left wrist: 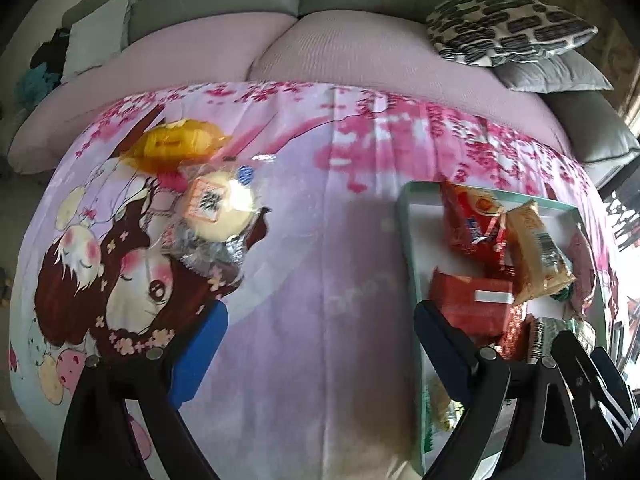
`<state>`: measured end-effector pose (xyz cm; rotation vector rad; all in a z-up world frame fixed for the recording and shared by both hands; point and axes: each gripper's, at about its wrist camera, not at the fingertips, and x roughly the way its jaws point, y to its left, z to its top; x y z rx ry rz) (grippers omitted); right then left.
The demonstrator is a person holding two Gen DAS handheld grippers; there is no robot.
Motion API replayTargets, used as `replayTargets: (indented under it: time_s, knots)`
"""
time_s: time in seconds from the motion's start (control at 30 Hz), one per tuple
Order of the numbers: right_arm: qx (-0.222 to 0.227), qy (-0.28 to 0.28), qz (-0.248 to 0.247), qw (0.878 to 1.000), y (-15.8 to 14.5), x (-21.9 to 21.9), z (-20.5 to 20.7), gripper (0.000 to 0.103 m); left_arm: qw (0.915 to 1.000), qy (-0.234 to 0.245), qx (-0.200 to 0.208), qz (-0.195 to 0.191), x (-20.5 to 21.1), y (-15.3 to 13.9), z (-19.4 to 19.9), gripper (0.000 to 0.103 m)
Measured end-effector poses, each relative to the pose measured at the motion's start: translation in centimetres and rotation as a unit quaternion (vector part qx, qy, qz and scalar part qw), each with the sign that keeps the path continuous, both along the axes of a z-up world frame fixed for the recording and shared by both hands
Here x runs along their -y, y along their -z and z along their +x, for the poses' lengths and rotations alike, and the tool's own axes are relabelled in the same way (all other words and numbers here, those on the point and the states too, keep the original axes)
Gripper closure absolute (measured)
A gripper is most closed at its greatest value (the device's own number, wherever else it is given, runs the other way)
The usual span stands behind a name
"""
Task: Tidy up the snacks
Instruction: 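Move both open tools back over the bun and bread packs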
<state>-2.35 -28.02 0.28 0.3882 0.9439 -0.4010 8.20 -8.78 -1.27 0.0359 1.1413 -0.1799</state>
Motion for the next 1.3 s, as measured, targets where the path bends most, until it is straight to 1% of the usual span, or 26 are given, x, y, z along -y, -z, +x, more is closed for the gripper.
replayTargets:
  time_s: [0.27, 0.33, 0.4, 0.47, 0.63, 0.9, 1.07, 1.17, 1.23, 1.3]
  knots:
    - [0.008, -0.018, -0.005, 1.000, -0.9, -2.1, 0.5, 0.000, 0.9994, -0.030, -0.011, -0.016, -3.3, -0.5, 1.0, 0.009]
    - [0.009, -0.024, -0.007, 1.000, -1.0, -2.6, 0.7, 0.000, 0.9995, -0.030, -0.011, -0.008, -3.8, -0.5, 1.3, 0.009]
    - [0.009, -0.030, -0.009, 0.999, -1.0, -3.2, 0.9, 0.000, 0.9994, -0.032, 0.000, 0.013, -4.5, -0.6, 1.5, 0.009]
    - [0.008, -0.037, -0.010, 0.999, -0.9, -3.7, 1.2, 0.000, 0.9989, -0.039, 0.010, 0.024, -5.2, -0.8, 1.8, 0.009]
    - [0.001, -0.053, -0.011, 0.999, -0.4, -5.2, 1.9, 0.000, 0.9982, -0.057, 0.014, 0.016, -7.8, -1.0, 2.8, 0.009]
    - [-0.012, -0.083, -0.019, 0.996, 0.6, -7.9, 3.6, 0.000, 0.9945, -0.099, 0.012, 0.033, -11.3, -0.5, 4.2, 0.009]
    - [-0.020, -0.096, -0.024, 0.995, 0.9, -9.4, 4.7, 0.000, 0.9933, -0.115, 0.004, 0.007, -13.3, -0.4, 4.9, 0.009]
    - [-0.024, -0.105, -0.028, 0.994, 1.1, -10.4, 5.5, 0.000, 0.9917, -0.128, 0.007, 0.010, -14.0, -0.3, 5.5, 0.009]
    - [-0.023, -0.112, -0.029, 0.993, 1.1, -11.1, 6.2, 0.000, 0.9904, -0.138, 0.001, 0.013, -14.4, 0.1, 6.0, 0.009]
    - [-0.019, -0.123, -0.030, 0.992, 1.1, -11.8, 7.1, 0.000, 0.9893, -0.146, -0.006, 0.008, -14.9, 0.6, 6.3, 0.009]
